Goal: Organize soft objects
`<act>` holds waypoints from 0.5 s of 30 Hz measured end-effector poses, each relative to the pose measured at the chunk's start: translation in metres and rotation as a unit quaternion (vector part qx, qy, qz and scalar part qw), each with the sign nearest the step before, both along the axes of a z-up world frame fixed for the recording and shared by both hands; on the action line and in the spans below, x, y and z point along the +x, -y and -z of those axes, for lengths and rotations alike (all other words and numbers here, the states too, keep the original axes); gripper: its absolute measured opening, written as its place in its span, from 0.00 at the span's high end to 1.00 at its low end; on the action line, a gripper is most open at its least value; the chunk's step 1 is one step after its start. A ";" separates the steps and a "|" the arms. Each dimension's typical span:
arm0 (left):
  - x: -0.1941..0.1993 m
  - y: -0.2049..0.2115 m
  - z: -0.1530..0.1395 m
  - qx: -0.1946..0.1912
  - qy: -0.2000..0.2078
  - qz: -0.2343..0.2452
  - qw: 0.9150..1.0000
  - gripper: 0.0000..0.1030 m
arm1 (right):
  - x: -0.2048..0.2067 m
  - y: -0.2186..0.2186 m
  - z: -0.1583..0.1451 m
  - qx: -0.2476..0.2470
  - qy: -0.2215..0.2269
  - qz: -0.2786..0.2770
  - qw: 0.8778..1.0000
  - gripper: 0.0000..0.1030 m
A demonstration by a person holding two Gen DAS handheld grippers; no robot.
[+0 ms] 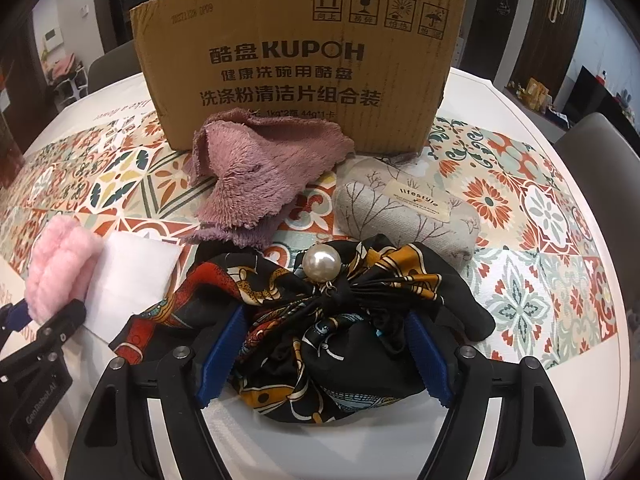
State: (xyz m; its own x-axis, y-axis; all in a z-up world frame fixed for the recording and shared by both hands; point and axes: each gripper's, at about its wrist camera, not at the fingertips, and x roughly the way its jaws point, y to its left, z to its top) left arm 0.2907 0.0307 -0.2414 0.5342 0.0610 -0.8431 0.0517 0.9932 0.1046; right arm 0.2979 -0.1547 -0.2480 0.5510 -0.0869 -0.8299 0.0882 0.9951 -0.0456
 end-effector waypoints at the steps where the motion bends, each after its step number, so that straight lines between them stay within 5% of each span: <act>1: -0.001 0.000 0.000 0.000 0.001 0.001 1.000 0.56 | 0.000 0.000 0.000 0.000 0.000 -0.001 1.000 0.33; 9: -0.010 0.003 -0.016 -0.005 0.021 0.011 1.000 0.61 | -0.007 0.000 -0.006 0.023 -0.007 -0.016 1.000 0.62; 15: -0.018 0.006 -0.034 -0.006 0.046 0.017 0.999 0.67 | -0.014 0.000 -0.017 0.047 -0.003 -0.023 0.999 0.71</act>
